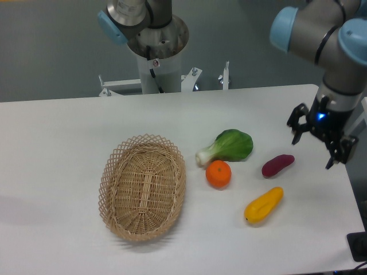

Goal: Pick up the mango from the table
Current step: 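Move the open gripper over the yellow mango and lower it, then close the gripper fingers around the yellow mango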

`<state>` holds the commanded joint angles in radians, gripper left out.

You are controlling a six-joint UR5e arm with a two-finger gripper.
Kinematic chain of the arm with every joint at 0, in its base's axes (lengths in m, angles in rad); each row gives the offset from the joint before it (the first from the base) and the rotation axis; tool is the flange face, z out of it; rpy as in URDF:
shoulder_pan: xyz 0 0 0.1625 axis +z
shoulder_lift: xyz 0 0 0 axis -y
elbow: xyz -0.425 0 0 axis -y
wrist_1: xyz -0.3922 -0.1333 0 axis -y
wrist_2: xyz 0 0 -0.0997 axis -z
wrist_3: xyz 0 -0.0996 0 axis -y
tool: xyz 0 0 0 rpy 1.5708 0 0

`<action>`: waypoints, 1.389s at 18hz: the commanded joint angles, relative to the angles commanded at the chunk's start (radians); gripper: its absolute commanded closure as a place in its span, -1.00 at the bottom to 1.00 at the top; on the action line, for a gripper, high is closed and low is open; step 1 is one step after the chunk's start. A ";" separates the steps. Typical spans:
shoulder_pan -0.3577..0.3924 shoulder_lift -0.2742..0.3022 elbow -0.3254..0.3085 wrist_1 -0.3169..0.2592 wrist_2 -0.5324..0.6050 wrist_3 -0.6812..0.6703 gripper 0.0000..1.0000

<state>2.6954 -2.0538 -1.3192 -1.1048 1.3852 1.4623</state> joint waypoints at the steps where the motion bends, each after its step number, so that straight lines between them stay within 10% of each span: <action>1: -0.015 -0.021 0.003 0.020 0.000 -0.028 -1.00; 13: -0.065 -0.163 -0.004 0.106 0.027 -0.028 -1.00; 21: -0.094 -0.152 -0.080 0.111 0.123 -0.030 -1.00; 25: -0.095 -0.158 -0.138 0.204 0.149 -0.027 -1.00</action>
<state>2.6001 -2.2120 -1.4571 -0.9007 1.5338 1.4358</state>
